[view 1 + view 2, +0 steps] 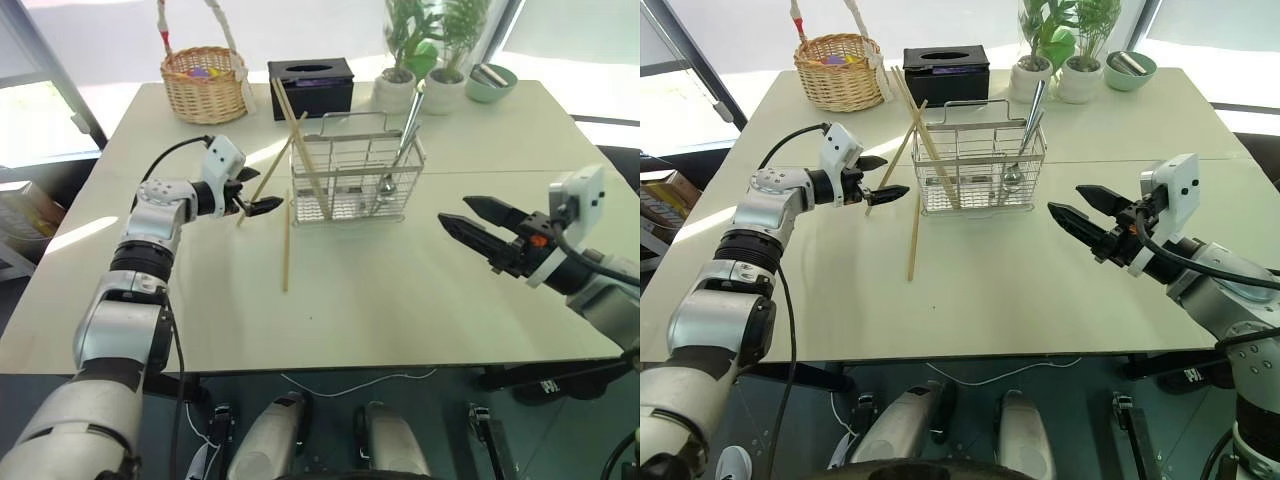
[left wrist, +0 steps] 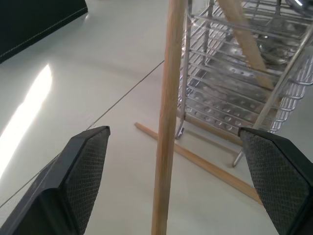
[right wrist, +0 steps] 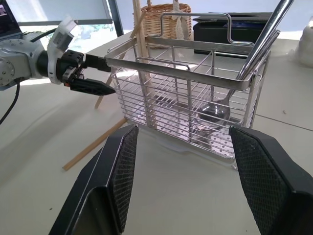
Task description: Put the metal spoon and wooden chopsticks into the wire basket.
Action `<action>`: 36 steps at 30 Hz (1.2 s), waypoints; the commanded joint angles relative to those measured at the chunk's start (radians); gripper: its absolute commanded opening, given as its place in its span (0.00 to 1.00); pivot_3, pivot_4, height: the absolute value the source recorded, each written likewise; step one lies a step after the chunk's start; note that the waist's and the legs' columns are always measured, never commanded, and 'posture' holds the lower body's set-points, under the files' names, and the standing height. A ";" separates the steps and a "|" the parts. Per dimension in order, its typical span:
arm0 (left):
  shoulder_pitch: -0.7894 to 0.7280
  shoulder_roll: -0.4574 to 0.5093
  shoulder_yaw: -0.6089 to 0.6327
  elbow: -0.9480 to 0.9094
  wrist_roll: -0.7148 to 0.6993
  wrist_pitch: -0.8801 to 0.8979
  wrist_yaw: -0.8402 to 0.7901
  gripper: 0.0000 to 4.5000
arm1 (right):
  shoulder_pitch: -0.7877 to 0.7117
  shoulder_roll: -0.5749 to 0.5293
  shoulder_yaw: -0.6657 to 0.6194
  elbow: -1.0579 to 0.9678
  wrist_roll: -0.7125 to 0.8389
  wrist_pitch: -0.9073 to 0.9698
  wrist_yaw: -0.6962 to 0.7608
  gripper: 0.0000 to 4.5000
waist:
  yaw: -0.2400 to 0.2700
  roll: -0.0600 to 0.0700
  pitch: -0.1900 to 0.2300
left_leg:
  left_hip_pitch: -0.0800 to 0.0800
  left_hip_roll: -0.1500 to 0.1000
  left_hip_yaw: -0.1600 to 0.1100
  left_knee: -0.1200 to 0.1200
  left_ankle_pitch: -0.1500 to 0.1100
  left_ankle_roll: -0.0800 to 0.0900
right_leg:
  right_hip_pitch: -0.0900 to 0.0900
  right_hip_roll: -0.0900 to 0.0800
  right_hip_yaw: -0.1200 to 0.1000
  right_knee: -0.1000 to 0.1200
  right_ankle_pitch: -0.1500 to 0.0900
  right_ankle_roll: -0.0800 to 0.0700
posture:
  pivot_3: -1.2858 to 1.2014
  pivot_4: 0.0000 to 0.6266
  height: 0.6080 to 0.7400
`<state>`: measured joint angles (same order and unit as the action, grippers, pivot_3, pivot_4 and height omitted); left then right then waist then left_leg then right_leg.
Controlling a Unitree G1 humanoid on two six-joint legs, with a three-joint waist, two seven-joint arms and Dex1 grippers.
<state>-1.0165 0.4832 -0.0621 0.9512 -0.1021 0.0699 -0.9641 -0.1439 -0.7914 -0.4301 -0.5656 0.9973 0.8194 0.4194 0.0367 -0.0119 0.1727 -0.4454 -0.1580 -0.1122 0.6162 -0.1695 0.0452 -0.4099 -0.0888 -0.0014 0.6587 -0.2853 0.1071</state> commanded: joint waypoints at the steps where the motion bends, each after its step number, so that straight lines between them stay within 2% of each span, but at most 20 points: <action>1: -0.041 -0.001 0.018 0.029 0.014 -0.045 0.009 0.58 | -0.019 0.000 -0.034 -0.018 0.008 -0.025 -0.004 0.68 | 0.000 0.000 0.000 | 0.000 0.000 0.000 0.000 0.000 0.000 | 0.000 0.000 0.000 0.000 0.000 0.000 | 0.52 0.24 0.89; 6: -0.054 -0.008 0.027 0.047 0.015 -0.060 0.018 0.02 | -0.023 0.000 -0.034 -0.017 0.009 -0.025 -0.008 0.68 | 0.000 0.000 0.000 | 0.000 0.000 0.000 0.000 0.000 0.000 | 0.000 0.000 0.000 0.000 0.000 0.000 | 0.52 0.24 0.89; 11: -0.059 -0.012 0.056 0.007 -0.010 -0.037 0.025 0.01 | -0.024 0.002 -0.031 -0.014 0.005 -0.028 -0.008 0.68 | 0.000 0.000 0.000 | 0.000 0.000 0.000 0.000 0.000 0.000 | 0.000 0.000 0.000 0.000 0.000 0.000 | 0.52 0.24 0.89; 14: -0.055 -0.001 0.120 -0.064 -0.069 0.025 0.041 0.01 | -0.022 0.003 -0.031 -0.015 0.003 -0.031 -0.008 0.68 | -0.001 0.000 0.000 | 0.000 0.000 0.000 0.000 0.000 0.000 | 0.000 0.000 0.000 0.000 0.000 0.000 | 0.52 0.24 0.89; 21: 0.058 0.024 0.212 -0.398 -0.208 0.141 0.006 0.01 | -0.015 -0.005 -0.036 -0.010 -0.001 -0.035 -0.001 0.68 | -0.010 0.000 0.000 | 0.000 0.000 0.000 0.000 0.001 0.001 | 0.000 0.000 0.000 0.001 0.000 0.000 | 0.52 0.24 0.89; 24: 0.009 -0.047 0.285 -0.462 -0.284 0.210 0.151 0.01 | -0.015 -0.006 -0.034 -0.006 -0.005 -0.036 0.003 0.68 | -0.009 0.000 0.000 | 0.001 0.000 0.000 0.002 0.001 0.000 | 0.000 0.000 0.000 0.003 0.000 0.000 | 0.52 0.24 0.89; 28: -0.080 -0.156 0.313 -0.437 -0.322 0.209 0.266 0.01 | -0.025 -0.004 -0.026 -0.009 -0.004 -0.033 0.001 0.68 | 0.004 0.000 0.000 | 0.000 0.000 -0.001 0.008 0.000 -0.001 | 0.001 0.001 -0.001 0.004 0.000 0.000 | 0.52 0.24 0.89; 33: -0.153 -0.266 0.288 -0.341 -0.304 0.138 0.285 0.01 | -0.025 0.002 -0.022 -0.026 0.001 -0.028 -0.009 0.68 | 0.002 0.000 0.000 | 0.000 0.000 0.000 0.011 -0.002 0.002 | 0.004 0.000 -0.001 0.003 0.001 0.002 | 0.52 0.24 0.89; 36: -0.169 -0.293 0.273 -0.302 -0.295 0.109 0.276 0.01 | -0.019 0.005 -0.024 -0.037 0.005 -0.027 -0.017 0.68 | -0.004 0.000 0.000 | 0.000 0.000 0.000 0.010 -0.002 0.002 | 0.003 0.000 -0.001 0.004 0.001 0.002 | 0.52 0.24 0.89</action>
<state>-1.1507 0.1848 0.2108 0.6532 -0.4007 0.2117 -0.6805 -0.1582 -0.7912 -0.4337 -0.5657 0.9880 0.8062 0.4072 0.0323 -0.0122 0.1728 -0.4456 -0.1581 -0.1119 0.6260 -0.1707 0.0482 -0.4076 -0.0883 -0.0021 0.6631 -0.2845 0.1087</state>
